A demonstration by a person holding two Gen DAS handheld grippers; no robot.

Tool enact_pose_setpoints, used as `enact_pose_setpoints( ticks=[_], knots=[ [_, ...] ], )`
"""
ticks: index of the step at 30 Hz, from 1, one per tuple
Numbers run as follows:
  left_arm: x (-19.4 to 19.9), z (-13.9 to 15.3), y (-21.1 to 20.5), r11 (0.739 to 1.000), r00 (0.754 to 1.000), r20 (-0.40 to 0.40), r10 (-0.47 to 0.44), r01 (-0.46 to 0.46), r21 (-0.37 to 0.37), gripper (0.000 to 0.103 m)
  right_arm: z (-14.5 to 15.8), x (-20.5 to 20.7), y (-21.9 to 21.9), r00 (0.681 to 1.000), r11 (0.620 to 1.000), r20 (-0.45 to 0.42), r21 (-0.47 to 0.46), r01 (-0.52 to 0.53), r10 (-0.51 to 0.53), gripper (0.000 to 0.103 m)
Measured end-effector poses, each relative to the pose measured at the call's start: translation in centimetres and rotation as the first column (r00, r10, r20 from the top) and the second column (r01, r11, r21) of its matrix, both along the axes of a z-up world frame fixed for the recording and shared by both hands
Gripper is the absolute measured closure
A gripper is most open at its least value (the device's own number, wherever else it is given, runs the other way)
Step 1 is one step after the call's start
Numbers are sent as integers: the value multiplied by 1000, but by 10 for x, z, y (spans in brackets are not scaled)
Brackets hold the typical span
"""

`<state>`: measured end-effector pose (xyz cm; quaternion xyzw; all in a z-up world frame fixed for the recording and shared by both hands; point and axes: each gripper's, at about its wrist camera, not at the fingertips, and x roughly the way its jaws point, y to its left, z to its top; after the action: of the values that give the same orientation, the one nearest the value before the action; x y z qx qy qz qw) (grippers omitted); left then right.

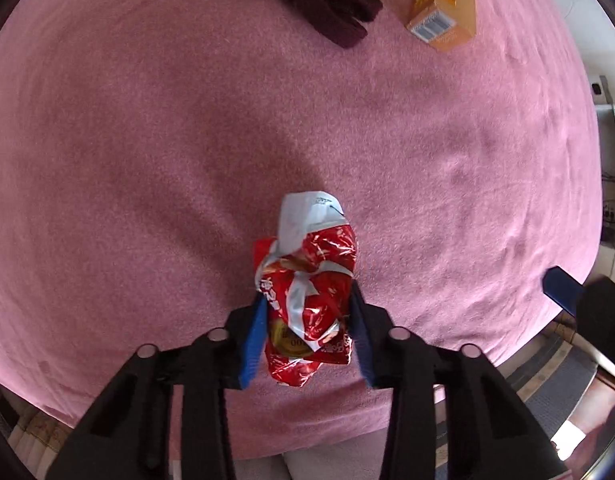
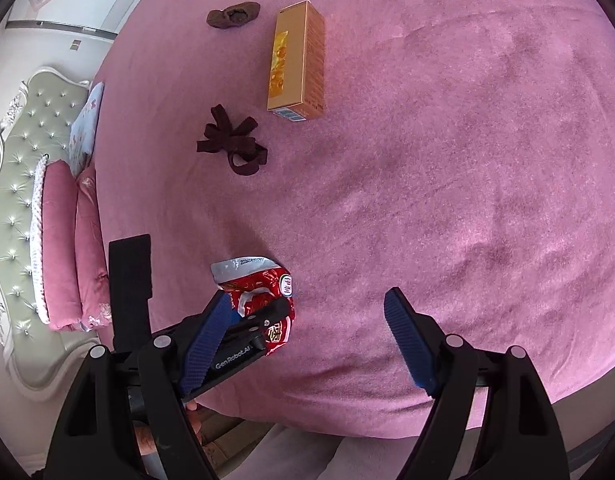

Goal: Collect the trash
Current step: 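Grasp the red snack wrapper with the left tool while the right tool grasps the dark ribbon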

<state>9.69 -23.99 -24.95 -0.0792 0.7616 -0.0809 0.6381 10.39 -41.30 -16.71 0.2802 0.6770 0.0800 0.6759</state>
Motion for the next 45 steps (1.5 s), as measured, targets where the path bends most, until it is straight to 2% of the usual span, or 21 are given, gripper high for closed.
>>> enact_pose_setpoints(
  ticks=[2,7,11,17,21,24,28,30,31,33,37,39,41,45],
  knots=[
    [3,7,10,998,999,13,40,-39,-47,73,-2,7,4,1000,1000,-2,3,-11,11,27],
    [17,31,48,981,986,56,157,-149,-128,74,-2,34,25,998,997,14,19,-68,68,27],
    [36,42,86,959,963,81,256,-243,-145,74,0,67,52,990,989,56,65,-132,128,27],
    [68,44,124,933,932,113,343,-326,-151,73,-11,120,89,970,973,84,8,-231,230,28],
    [103,41,141,921,920,120,374,-353,-168,73,-21,145,112,940,945,116,-105,-310,321,30],
    [113,33,143,914,914,111,391,-370,-168,73,-37,155,126,918,914,97,-177,-365,385,35],
    [123,22,143,904,911,87,403,-382,-191,73,-60,156,142,875,844,57,-299,-445,481,55],
    [125,17,140,905,913,82,399,-378,-195,73,-62,153,144,869,825,65,-356,-440,491,66],
    [125,15,139,906,915,79,395,-374,-197,73,-62,151,143,871,827,71,-360,-432,486,70],
    [122,15,138,907,917,75,391,-370,-202,73,-59,149,134,891,865,91,-302,-401,444,79],
    [112,17,139,910,924,65,376,-355,-216,73,-50,140,114,940,938,93,-145,-314,329,81],
    [107,18,133,913,929,64,364,-342,-222,73,-41,130,110,945,950,115,-90,-298,307,81],
    [97,23,132,911,932,58,358,-335,-240,73,-29,121,105,942,951,136,-78,-298,307,81],
    [78,39,132,916,940,66,335,-309,-257,73,-8,93,94,963,971,128,-46,-234,238,81]
  ],
)
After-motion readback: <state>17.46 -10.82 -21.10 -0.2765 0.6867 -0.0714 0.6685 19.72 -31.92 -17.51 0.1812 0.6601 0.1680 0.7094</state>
